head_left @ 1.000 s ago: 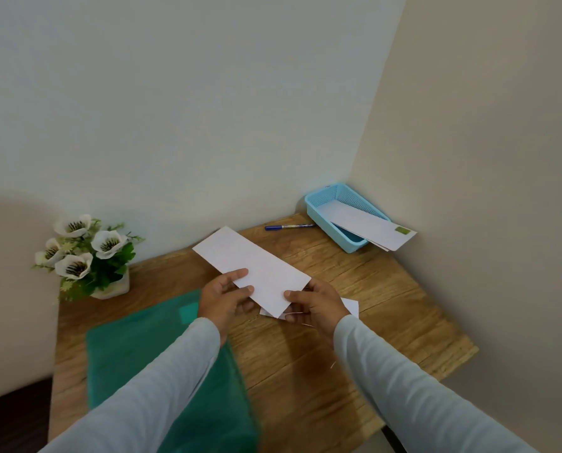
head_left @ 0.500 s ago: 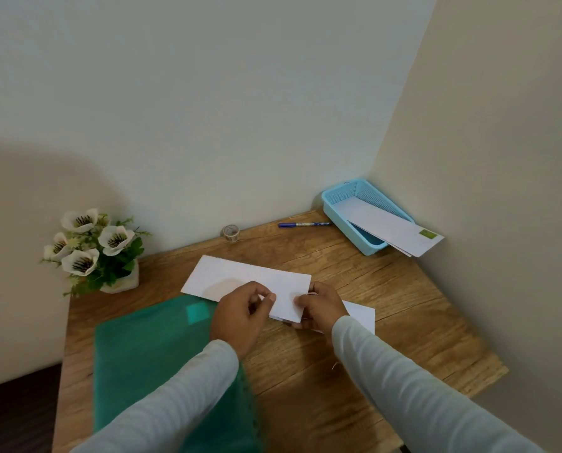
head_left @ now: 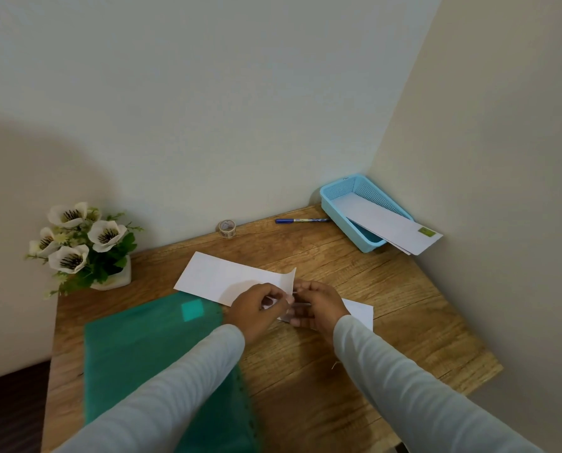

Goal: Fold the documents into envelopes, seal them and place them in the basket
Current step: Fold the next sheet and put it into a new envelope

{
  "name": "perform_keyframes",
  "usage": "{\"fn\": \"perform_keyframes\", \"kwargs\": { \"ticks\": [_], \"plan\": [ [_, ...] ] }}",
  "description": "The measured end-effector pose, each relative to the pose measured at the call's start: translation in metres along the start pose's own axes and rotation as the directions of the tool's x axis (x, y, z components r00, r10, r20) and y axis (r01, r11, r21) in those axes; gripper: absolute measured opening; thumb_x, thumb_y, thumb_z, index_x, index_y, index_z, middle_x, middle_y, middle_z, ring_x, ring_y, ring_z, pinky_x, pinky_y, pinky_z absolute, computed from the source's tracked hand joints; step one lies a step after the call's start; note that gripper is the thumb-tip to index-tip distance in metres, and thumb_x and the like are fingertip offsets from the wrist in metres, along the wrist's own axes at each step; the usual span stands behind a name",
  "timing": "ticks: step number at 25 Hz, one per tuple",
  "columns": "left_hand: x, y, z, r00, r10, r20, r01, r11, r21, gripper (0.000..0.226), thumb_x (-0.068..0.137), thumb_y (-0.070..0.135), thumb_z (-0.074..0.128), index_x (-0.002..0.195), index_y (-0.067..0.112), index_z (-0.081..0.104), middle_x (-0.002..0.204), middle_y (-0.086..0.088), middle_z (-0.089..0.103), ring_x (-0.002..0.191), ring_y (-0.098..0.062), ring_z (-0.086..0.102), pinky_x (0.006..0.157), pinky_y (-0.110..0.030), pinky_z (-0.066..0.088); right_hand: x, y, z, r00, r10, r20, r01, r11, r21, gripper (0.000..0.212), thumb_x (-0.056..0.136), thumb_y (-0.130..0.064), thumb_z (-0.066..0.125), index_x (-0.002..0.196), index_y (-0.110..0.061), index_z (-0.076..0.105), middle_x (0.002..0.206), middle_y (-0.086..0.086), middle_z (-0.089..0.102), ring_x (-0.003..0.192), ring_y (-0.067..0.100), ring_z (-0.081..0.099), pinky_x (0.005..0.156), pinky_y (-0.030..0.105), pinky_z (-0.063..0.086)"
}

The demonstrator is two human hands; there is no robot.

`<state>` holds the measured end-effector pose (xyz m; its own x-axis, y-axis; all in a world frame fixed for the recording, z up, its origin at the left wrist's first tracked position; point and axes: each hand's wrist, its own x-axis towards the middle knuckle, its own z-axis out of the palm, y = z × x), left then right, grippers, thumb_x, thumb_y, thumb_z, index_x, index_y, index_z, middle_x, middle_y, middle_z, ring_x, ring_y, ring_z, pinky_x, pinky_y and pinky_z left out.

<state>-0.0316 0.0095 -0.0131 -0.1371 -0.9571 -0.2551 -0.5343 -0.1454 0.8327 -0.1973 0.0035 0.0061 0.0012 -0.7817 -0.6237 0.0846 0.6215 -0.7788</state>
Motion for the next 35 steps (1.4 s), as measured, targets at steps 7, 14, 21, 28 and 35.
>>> {"fn": "perform_keyframes", "kwargs": {
  "ticks": [7, 14, 21, 28, 35],
  "plan": [
    [0.014, 0.004, -0.004, 0.996, -0.085, 0.004, 0.085, 0.996, 0.007, 0.009, 0.091, 0.035, 0.072, 0.085, 0.028, 0.074, 0.092, 0.011, 0.072, 0.090, -0.011, 0.065, 0.091, -0.034, 0.055, 0.000, -0.001, 0.005, 1.000, -0.003, -0.022, 0.004, 1.000, 0.007, 0.018, 0.092, -0.010, 0.073, 0.110, -0.008, 0.070, 0.101, 0.015, 0.077, 0.080, 0.026, 0.075, 0.065, 0.034, 0.061],
    [0.012, 0.007, -0.001, 0.997, -0.083, 0.005, 0.082, 0.992, 0.093, 0.016, 0.092, 0.044, 0.068, 0.087, 0.029, 0.072, 0.092, 0.014, 0.070, 0.088, -0.009, 0.063, 0.091, -0.037, 0.056, -0.003, 0.001, 0.003, 0.998, 0.013, -0.059, -0.012, 1.000, 0.007, 0.011, 0.096, -0.017, 0.070, 0.102, -0.008, 0.070, 0.103, 0.017, 0.077, 0.090, 0.032, 0.077, 0.061, 0.033, 0.059],
    [0.006, 0.021, 0.009, 0.998, -0.034, -0.059, 0.047, 0.967, 0.250, 0.016, 0.083, 0.043, 0.072, 0.088, 0.029, 0.067, 0.093, 0.009, 0.067, 0.086, -0.015, 0.061, 0.082, -0.034, 0.055, -0.007, -0.002, -0.005, 0.999, -0.018, -0.046, 0.015, 0.998, -0.064, 0.018, 0.101, -0.017, 0.060, 0.101, -0.009, 0.077, 0.093, 0.010, 0.076, 0.077, 0.023, 0.070, 0.059, 0.032, 0.056],
    [0.011, 0.014, 0.012, 0.990, -0.124, -0.073, 0.134, 0.977, 0.164, 0.006, 0.089, 0.028, 0.072, 0.083, 0.029, 0.071, 0.090, 0.010, 0.068, 0.086, -0.013, 0.061, 0.074, -0.026, 0.048, -0.006, -0.010, -0.040, 0.926, -0.377, 0.019, 0.124, 0.256, -0.959, 0.054, 0.085, -0.045, 0.077, 0.133, -0.031, 0.056, 0.136, -0.003, 0.055, 0.127, 0.022, 0.050, 0.108, 0.042, 0.046],
    [0.012, 0.015, 0.013, 0.989, -0.131, -0.070, 0.141, 0.977, 0.162, 0.004, 0.091, 0.030, 0.072, 0.087, 0.027, 0.072, 0.092, 0.009, 0.068, 0.086, -0.011, 0.060, 0.077, -0.024, 0.046, 0.000, -0.017, -0.031, 0.965, -0.252, 0.078, 0.087, 0.025, -0.996, 0.095, 0.071, -0.061, 0.082, 0.149, -0.033, 0.036, 0.151, 0.003, 0.042, 0.138, 0.031, 0.042, 0.115, 0.051, 0.039]
  ]
}}
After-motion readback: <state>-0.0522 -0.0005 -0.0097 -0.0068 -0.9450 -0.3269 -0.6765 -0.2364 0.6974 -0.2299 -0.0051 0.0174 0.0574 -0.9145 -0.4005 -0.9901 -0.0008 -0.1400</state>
